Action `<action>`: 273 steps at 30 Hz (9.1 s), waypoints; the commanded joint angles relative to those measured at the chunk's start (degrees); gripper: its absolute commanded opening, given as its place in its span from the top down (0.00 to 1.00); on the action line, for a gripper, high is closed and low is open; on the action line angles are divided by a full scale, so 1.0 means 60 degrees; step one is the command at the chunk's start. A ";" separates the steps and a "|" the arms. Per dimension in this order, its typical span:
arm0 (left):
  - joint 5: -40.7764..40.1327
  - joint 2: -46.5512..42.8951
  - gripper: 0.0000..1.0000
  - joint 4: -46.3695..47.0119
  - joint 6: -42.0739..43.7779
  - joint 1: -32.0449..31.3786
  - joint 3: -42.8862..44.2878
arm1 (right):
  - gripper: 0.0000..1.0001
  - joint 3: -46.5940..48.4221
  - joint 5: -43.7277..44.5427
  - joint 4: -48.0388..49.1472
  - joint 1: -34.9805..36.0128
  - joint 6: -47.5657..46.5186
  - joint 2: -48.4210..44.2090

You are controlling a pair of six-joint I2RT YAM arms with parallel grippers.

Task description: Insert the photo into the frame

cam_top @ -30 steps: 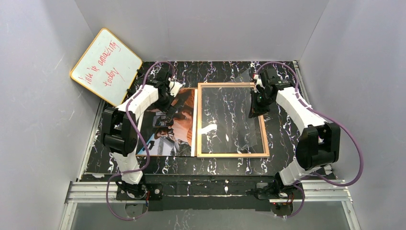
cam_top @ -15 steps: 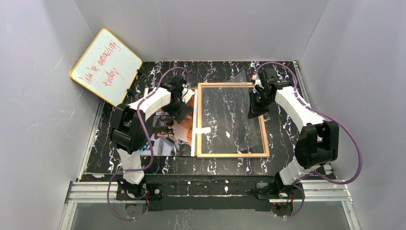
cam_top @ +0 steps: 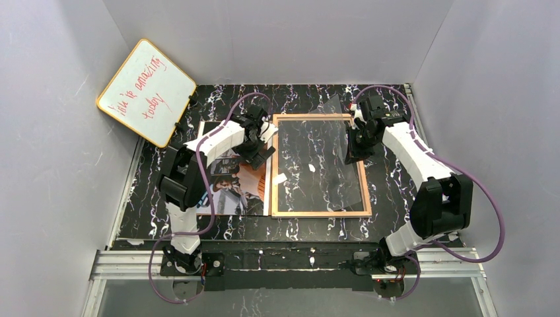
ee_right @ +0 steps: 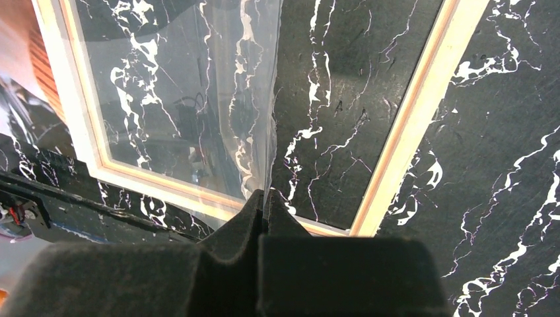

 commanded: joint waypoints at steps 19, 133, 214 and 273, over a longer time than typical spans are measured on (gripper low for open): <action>-0.0310 0.0159 0.02 -0.0121 -0.0020 -0.0265 0.0200 | 0.99 -0.0271 0.0419 0.0371 -0.0444 0.0329 0.0247; 0.1312 0.0562 0.02 0.0463 -0.0811 0.0277 -0.0169 | 0.44 -0.2650 -0.4211 0.4230 -0.2684 0.1944 0.0388; 0.3114 0.0815 0.05 -0.0144 -0.1988 0.2515 0.1333 | 0.99 -0.3689 -0.7034 0.9398 -0.1937 0.4512 0.0871; 0.2638 0.0710 0.04 0.0077 -0.1660 0.1967 0.0811 | 0.99 -0.3226 -0.5058 0.7722 -0.2685 0.3492 0.1581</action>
